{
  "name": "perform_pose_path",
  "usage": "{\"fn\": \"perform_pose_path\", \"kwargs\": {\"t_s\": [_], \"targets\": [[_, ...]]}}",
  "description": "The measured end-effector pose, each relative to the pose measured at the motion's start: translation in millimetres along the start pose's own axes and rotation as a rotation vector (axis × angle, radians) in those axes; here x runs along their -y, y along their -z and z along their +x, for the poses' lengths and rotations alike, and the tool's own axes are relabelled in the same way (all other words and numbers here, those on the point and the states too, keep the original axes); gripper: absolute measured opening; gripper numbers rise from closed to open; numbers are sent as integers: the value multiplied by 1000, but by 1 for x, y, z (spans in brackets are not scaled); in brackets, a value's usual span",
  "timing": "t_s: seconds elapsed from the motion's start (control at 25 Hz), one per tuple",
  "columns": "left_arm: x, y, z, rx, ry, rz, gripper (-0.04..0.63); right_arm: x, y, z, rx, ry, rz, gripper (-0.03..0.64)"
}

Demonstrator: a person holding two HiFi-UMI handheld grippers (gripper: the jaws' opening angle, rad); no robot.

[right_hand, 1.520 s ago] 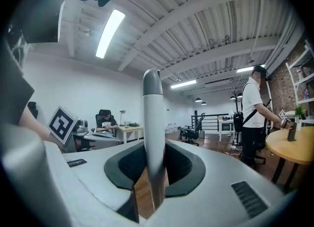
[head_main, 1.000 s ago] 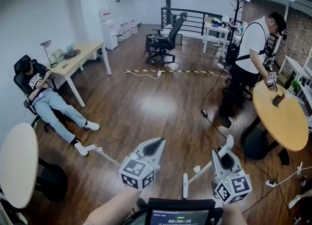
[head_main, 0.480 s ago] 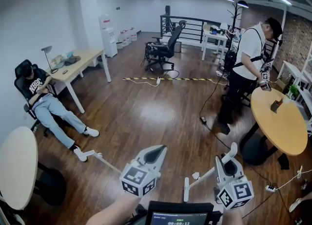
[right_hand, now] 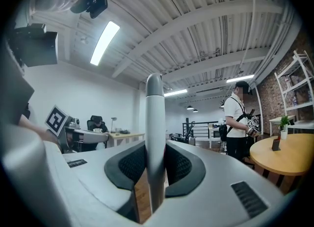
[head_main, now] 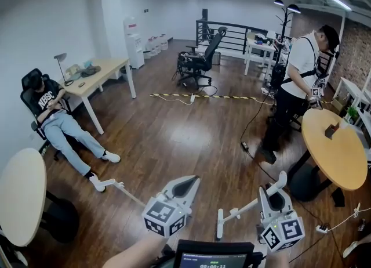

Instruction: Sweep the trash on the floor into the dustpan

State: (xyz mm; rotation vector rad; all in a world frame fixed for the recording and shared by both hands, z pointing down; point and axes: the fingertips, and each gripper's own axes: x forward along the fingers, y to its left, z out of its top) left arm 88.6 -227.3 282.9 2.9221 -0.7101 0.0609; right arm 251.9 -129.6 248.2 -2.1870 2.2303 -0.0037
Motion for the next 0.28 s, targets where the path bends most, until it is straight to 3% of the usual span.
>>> {"fn": "perform_pose_path", "kwargs": {"t_s": [0.28], "targets": [[8, 1, 6, 10, -6, -1, 15, 8, 3, -3, 5, -11, -1, 98]]}}
